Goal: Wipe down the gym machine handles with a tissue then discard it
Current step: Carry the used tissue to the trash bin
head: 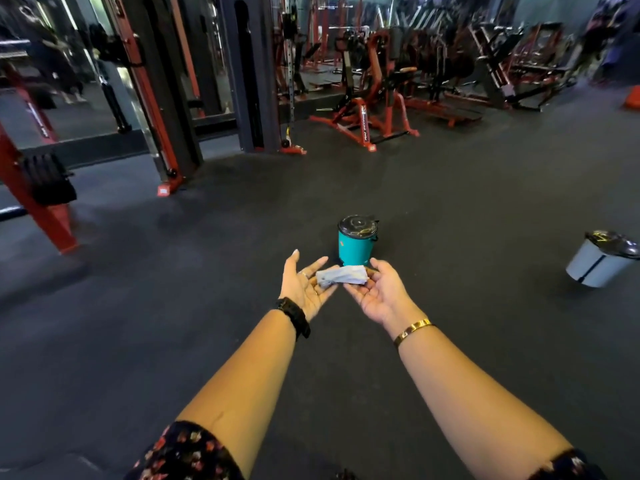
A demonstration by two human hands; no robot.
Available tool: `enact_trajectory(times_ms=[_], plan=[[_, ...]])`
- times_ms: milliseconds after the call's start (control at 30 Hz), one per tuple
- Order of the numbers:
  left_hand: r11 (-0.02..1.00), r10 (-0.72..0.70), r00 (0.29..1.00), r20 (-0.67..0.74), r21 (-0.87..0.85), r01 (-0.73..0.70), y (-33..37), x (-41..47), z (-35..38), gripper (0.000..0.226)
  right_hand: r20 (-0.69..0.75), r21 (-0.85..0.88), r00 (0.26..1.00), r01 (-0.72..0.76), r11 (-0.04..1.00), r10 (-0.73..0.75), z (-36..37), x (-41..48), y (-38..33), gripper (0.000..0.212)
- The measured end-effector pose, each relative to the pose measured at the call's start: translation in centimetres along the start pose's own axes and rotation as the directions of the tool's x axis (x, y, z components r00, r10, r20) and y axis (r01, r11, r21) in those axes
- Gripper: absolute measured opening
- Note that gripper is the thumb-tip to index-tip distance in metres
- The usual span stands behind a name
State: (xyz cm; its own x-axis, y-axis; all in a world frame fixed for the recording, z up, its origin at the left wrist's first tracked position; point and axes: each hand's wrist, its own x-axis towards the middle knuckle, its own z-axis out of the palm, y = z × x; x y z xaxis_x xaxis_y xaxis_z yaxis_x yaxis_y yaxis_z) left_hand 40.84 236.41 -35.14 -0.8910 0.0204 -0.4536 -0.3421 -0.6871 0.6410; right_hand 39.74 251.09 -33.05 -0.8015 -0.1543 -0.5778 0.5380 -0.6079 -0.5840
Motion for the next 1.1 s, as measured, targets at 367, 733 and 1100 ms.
enact_trajectory(times_ms=[367,733,1100], plan=[[1.000,-0.009,0.998,-0.058,0.016,0.010,9.2,23.1,5.1,0.064,0.003,0.015,1.000,-0.003,1.000,0.003,7.4,22.0,-10.9,0.039],[0.999,-0.037,0.999,0.001,0.024,0.037,18.3,40.6,10.0,0.066,0.023,-0.086,0.999,0.026,0.996,-0.024,14.7,36.9,-22.2,0.044],[0.992,-0.102,0.988,0.112,0.082,0.093,30.1,58.6,11.6,0.066,-0.073,0.037,0.993,0.097,0.995,-0.094,24.8,52.4,-27.9,0.040]])
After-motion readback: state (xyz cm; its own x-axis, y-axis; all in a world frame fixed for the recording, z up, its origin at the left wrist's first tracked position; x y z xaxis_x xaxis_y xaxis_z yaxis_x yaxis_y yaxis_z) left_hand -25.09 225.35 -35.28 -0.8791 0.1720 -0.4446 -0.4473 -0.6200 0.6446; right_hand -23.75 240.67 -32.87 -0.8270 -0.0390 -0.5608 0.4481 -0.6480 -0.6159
